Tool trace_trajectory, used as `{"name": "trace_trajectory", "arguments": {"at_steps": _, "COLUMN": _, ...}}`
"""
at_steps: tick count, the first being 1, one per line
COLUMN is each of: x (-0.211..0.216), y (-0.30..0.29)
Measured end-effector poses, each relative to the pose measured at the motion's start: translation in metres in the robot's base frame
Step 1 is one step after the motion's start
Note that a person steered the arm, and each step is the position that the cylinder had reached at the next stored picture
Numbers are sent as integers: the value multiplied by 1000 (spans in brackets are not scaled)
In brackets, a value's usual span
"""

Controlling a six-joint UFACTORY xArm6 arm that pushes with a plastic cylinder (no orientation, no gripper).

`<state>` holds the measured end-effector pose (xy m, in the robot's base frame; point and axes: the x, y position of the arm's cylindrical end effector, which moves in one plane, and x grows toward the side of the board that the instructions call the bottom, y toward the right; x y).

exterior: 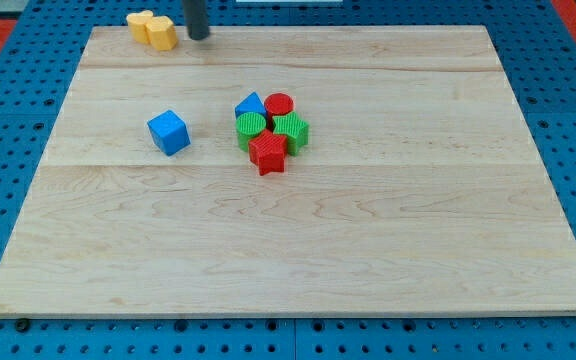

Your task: Slide the blue cube towards the top center

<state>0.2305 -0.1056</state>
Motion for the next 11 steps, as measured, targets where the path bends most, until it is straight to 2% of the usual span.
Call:
{"name": "trace_trajectory", "arguments": {"at_steps": 1, "x": 82, "y": 26}}
{"name": "trace_trajectory", "arguments": {"at_steps": 2, "x": 150, "y": 27}}
{"name": "trace_trajectory", "arguments": {"at_steps": 4, "x": 193, "y": -8}}
{"name": "trace_trajectory", "arguments": {"at_steps": 5, "x": 174, "y": -55}}
{"name": "trace_trajectory", "arguments": {"at_steps": 7, "x": 105, "y": -88}}
{"name": "trace_trajectory", "arguments": {"at_steps": 8, "x": 89, "y": -122}}
{"name": "trace_trajectory", "arguments": {"at_steps": 10, "x": 82, "y": -126}}
{"name": "trace_trajectory", "arguments": {"at_steps": 11, "x": 81, "y": -162}}
